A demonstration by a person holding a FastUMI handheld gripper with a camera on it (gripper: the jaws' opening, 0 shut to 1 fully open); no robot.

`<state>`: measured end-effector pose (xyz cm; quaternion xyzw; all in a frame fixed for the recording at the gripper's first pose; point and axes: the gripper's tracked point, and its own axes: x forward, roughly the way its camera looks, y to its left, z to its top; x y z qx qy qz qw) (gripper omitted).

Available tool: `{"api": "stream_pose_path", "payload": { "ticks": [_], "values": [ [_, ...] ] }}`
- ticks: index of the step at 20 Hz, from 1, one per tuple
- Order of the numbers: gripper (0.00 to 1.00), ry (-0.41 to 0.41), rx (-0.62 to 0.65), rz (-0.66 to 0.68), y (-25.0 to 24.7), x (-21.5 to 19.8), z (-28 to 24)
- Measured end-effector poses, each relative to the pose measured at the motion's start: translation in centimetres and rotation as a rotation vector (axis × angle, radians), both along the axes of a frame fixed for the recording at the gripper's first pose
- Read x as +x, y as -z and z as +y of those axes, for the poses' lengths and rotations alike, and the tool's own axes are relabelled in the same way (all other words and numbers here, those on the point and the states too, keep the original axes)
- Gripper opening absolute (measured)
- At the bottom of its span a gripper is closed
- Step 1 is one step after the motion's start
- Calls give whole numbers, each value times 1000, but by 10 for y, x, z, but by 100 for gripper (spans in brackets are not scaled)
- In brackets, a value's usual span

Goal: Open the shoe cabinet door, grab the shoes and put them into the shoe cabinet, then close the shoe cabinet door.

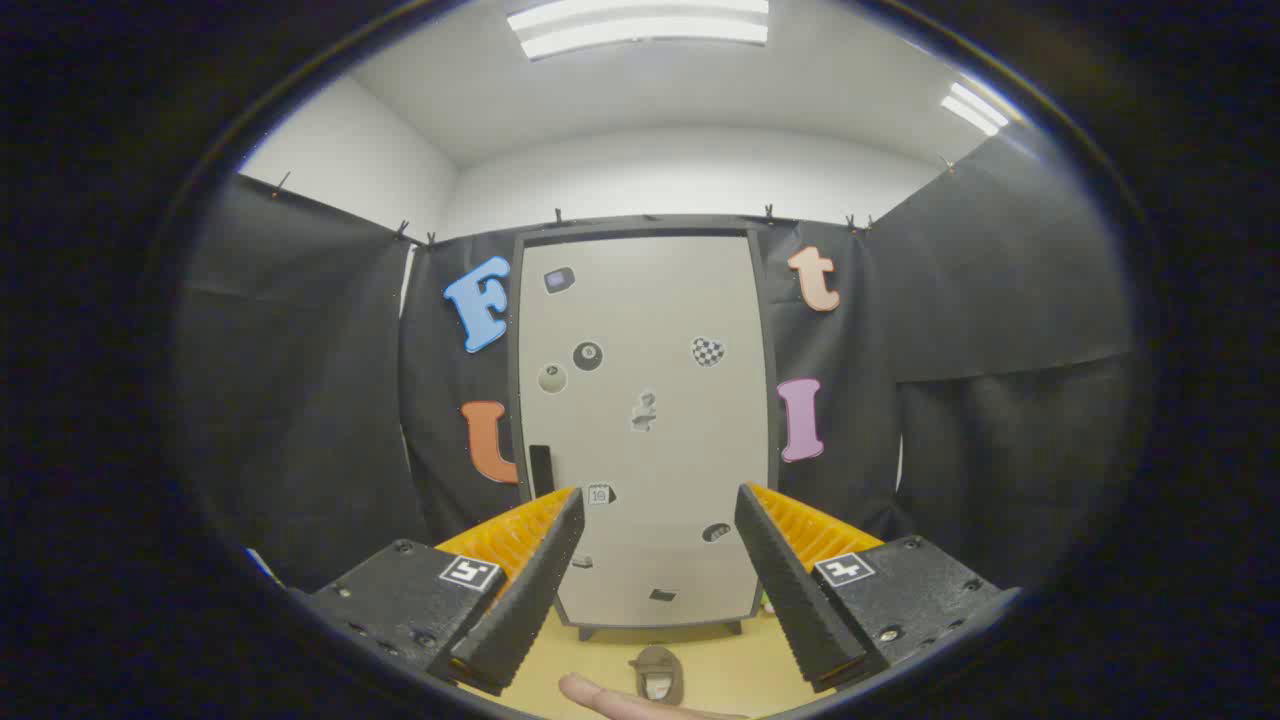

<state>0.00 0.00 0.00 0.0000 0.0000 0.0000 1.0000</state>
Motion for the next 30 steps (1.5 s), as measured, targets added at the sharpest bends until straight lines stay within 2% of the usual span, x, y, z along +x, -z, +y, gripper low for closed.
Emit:
{"api": "stream_pose_path", "payload": {
  "ticks": [3,9,16,21,26,30],
  "values": [
    [99,45,-23,-21,4,3,-3],
    [99,-44,26,18,19,-8,20],
    [99,-62,17,23,36,15,32],
    [99,-145,71,27,41,65,64],
    [99,-176,10,45,53,134,99],
    [99,-249,9,98,71,184,137]
  ]
}}
